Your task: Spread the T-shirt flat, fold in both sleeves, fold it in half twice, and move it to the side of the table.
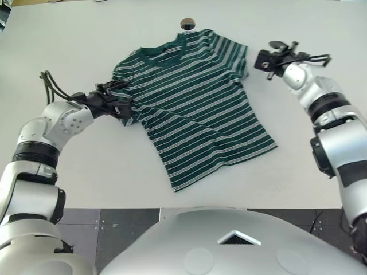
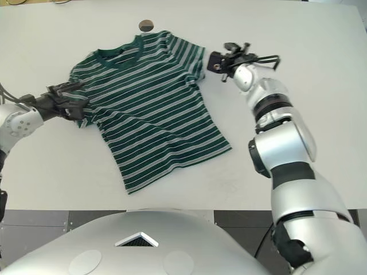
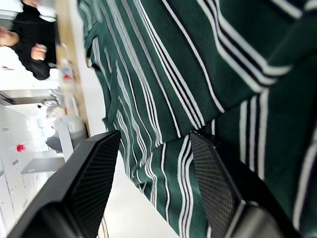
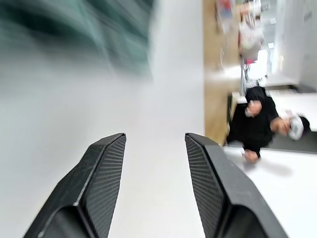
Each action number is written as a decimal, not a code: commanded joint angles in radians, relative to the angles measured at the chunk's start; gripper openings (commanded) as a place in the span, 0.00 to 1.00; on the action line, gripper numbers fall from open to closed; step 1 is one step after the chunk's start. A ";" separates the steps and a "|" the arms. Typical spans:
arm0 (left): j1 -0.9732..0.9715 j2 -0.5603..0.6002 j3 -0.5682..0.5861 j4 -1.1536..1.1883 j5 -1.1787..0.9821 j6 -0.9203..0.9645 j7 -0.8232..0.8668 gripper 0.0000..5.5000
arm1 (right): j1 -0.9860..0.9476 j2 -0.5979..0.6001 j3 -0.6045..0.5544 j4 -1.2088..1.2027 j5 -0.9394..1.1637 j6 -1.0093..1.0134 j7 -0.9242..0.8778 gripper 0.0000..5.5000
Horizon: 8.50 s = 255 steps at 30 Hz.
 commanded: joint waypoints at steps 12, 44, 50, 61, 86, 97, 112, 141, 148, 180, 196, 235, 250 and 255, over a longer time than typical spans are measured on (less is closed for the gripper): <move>-0.111 0.086 -0.151 0.284 0.255 -0.218 0.438 0.48 | 0.230 0.008 -0.170 -0.478 0.246 -0.324 0.123 0.40; 0.001 0.110 0.143 -0.027 -0.532 -0.366 -0.306 0.48 | 0.420 -0.246 -0.047 -1.197 0.684 0.018 1.023 0.40; 0.161 -0.031 0.254 -0.213 -1.006 0.032 -0.448 0.48 | 0.345 -0.184 -0.132 -1.075 0.763 0.028 1.033 0.40; 0.493 0.045 0.496 -0.510 -1.454 1.119 -0.392 0.48 | 0.368 -0.185 -0.138 -0.988 0.703 -0.013 0.985 0.40; 0.288 -0.223 0.554 -0.384 -1.311 1.478 -0.401 0.59 | 0.342 -0.150 -0.121 -0.954 0.622 -0.029 0.982 0.40; 0.266 -0.236 0.582 -0.422 -1.275 1.498 -0.423 0.28 | 0.346 -0.150 -0.125 -0.950 0.619 -0.030 0.979 0.40; 0.212 -0.212 0.643 -0.358 -1.226 1.456 -0.484 0.02 | 0.337 -0.140 -0.121 -0.938 0.615 -0.034 0.980 0.40; 0.054 -0.282 0.658 -0.609 -1.284 1.711 -0.420 0.02 | 0.336 -0.124 -0.125 -0.930 0.614 -0.040 0.976 0.40; 0.015 -0.333 0.631 -0.541 -1.258 1.673 -0.425 0.02 | 0.332 -0.119 -0.128 -0.908 0.610 -0.046 0.965 0.40; 0.039 -0.467 0.657 -0.530 -1.252 1.397 -0.489 0.59 | 0.324 -0.161 -0.431 -0.644 0.738 0.412 0.716 0.40; 0.050 -0.469 0.716 -0.492 -1.242 1.256 -0.462 0.60 | 0.484 -0.181 -0.355 -0.665 0.698 0.630 0.817 0.55; 0.037 -0.494 0.699 -0.485 -1.250 1.255 -0.432 0.60 | 0.493 -0.085 -0.367 -0.798 0.783 0.807 0.774 0.02; 0.024 -0.495 0.701 -0.464 -1.245 1.249 -0.437 0.60 | 0.521 -0.121 -0.384 -1.071 0.824 0.941 0.778 0.02; 0.013 -0.502 0.706 -0.444 -1.255 1.249 -0.442 0.60 | 0.523 -0.139 -0.391 -1.178 0.844 0.989 0.767 0.02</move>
